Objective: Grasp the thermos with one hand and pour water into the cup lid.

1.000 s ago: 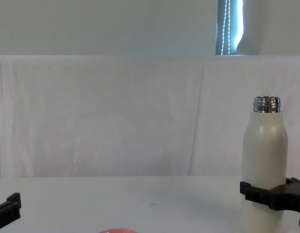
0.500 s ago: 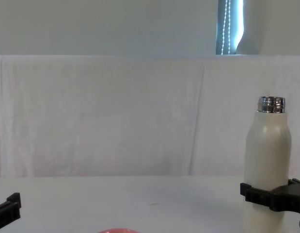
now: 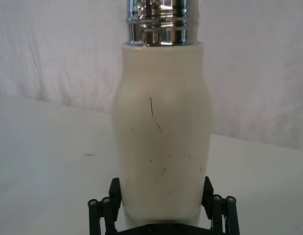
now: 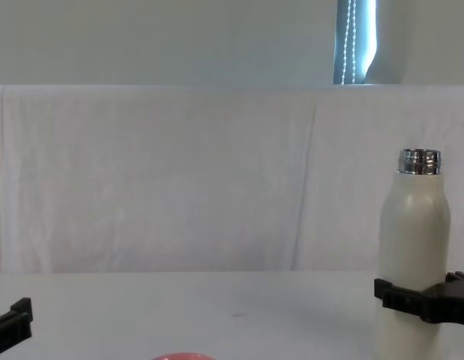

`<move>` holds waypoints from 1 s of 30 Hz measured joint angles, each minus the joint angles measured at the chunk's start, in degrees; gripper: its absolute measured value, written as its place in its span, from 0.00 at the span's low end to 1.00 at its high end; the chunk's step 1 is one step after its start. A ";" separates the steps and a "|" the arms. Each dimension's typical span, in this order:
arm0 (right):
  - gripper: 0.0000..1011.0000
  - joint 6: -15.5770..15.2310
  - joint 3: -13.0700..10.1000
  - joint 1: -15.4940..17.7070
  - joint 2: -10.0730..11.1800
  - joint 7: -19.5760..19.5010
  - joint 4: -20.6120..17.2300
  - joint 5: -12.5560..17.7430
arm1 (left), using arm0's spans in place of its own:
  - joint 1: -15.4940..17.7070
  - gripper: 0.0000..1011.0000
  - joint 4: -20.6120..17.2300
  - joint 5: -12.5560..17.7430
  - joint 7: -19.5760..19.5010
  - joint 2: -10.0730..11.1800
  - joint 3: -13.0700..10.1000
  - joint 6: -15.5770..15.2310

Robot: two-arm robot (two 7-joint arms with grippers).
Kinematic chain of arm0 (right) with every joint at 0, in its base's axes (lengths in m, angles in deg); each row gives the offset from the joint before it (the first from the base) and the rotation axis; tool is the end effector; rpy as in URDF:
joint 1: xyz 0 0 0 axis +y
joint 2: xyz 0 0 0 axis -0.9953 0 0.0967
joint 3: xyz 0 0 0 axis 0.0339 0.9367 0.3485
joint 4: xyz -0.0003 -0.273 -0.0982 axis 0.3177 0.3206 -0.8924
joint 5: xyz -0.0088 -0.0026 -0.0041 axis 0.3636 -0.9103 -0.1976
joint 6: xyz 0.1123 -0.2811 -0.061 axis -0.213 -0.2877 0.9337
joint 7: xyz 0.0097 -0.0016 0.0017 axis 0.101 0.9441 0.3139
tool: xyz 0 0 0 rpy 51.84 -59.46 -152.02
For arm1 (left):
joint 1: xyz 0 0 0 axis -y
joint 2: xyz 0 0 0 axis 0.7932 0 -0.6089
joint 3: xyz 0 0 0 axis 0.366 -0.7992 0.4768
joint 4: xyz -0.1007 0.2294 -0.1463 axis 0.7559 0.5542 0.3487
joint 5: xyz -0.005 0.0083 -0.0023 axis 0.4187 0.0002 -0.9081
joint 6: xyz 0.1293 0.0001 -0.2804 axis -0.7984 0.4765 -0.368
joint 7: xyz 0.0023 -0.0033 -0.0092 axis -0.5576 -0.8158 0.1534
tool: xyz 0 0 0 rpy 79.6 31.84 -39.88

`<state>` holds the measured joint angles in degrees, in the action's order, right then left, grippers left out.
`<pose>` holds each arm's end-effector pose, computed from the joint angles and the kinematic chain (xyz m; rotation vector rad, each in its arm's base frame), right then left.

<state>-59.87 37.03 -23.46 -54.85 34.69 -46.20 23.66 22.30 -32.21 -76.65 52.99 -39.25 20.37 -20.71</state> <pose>0.4108 -0.0337 -0.2967 -0.0331 0.0161 -1.0890 0.2530 0.0375 -0.2852 -0.0380 0.0141 1.4459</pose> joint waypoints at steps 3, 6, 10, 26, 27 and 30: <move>0.99 -0.16 -0.08 0.41 0.28 -0.08 -0.75 0.12 | 0.00 0.99 0.00 0.00 0.00 0.00 0.00 0.00; 0.99 -0.56 -0.11 0.95 0.65 -0.17 -1.65 0.31 | 0.00 0.99 0.00 0.00 0.00 0.00 0.00 0.00; 0.99 -1.15 -0.10 1.84 1.32 -0.18 -2.94 0.52 | 0.00 0.99 0.00 0.00 0.00 0.00 0.00 0.00; 0.99 -3.82 -1.64 7.77 4.44 0.32 -11.39 3.93 | 0.00 0.99 0.00 0.00 0.01 0.00 0.00 0.00; 0.99 -4.06 -1.84 8.41 4.78 0.41 -12.28 4.44 | 0.00 0.99 0.00 0.00 0.00 0.00 0.00 0.00; 0.99 -4.20 -2.22 9.42 5.16 0.67 -13.61 5.43 | 0.00 0.99 0.00 0.00 0.00 0.00 0.00 0.00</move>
<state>-64.07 34.81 -14.04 -49.69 35.36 -59.81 29.09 22.30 -32.21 -76.65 52.99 -39.24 20.37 -20.71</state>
